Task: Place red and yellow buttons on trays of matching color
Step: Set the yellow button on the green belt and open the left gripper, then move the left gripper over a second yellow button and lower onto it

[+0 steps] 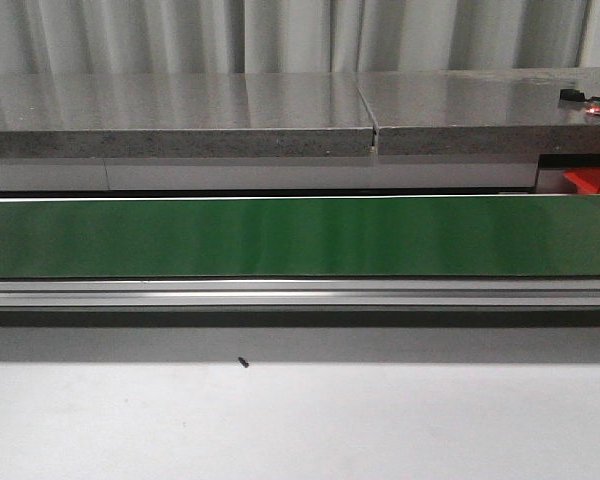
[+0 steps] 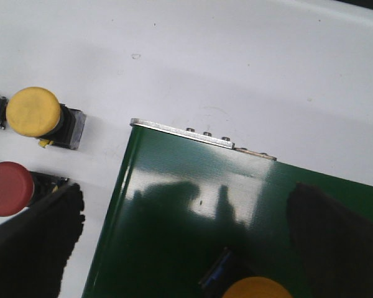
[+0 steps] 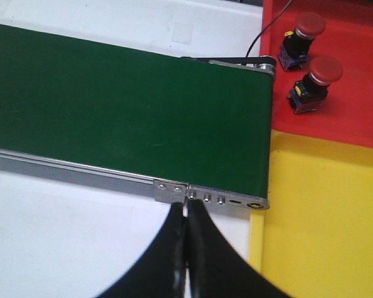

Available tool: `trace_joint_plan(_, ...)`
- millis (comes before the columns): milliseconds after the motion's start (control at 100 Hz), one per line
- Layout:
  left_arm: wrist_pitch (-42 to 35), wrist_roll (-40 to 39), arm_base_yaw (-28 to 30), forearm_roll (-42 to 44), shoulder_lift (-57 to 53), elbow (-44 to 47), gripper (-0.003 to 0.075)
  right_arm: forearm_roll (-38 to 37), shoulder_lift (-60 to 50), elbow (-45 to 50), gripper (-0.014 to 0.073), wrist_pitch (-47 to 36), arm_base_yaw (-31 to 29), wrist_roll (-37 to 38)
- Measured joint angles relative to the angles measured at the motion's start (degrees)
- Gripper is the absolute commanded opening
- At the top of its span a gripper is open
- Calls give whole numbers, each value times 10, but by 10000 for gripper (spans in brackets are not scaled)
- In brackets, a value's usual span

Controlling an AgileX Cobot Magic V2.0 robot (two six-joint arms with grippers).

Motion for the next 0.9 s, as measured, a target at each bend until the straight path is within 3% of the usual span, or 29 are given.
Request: trace_joint_plan(900, 39, -14, 268, 32, -6, 0, 641, -1, 0, 0, -69, 0, 0, 0)
